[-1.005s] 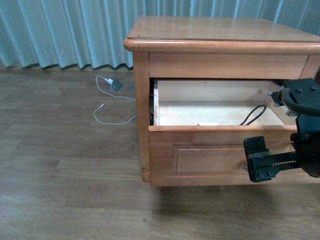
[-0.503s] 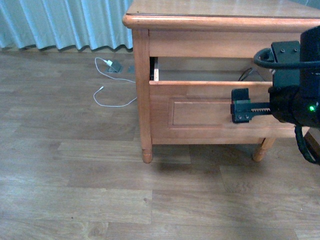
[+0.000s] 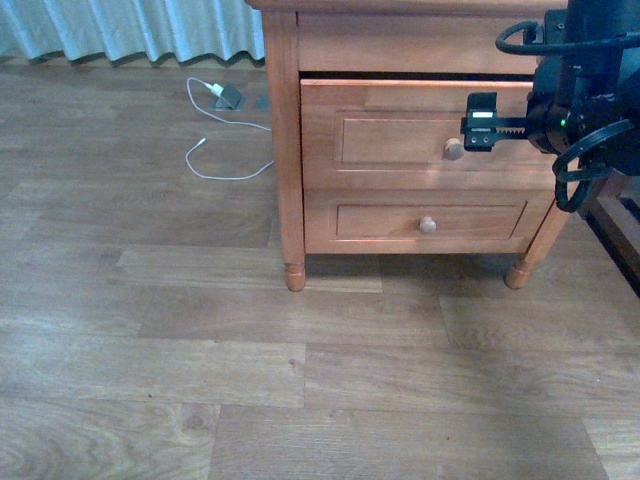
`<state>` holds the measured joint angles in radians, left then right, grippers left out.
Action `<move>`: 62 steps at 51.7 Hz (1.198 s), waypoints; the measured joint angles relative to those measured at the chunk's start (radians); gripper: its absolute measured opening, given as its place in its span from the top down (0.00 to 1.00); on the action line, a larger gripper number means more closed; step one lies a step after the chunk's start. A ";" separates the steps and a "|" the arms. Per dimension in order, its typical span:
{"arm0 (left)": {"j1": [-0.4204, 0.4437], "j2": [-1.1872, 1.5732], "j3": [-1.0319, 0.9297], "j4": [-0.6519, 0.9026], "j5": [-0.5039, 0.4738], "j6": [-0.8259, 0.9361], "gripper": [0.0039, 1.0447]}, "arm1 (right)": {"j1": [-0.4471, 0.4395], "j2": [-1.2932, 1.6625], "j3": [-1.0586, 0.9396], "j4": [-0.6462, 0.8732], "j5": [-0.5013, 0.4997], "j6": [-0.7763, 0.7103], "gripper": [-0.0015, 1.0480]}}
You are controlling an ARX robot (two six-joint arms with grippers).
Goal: Put charger into drawer
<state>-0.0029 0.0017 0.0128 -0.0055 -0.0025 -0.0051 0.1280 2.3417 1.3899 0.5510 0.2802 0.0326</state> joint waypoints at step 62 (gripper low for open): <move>0.000 0.000 0.000 0.000 0.000 0.000 0.05 | -0.011 -0.837 -0.718 -0.194 -0.253 0.018 0.08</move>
<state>-0.0029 0.0017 0.0128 -0.0055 -0.0025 -0.0048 0.1173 1.5051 0.6724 0.3573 0.0277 0.0509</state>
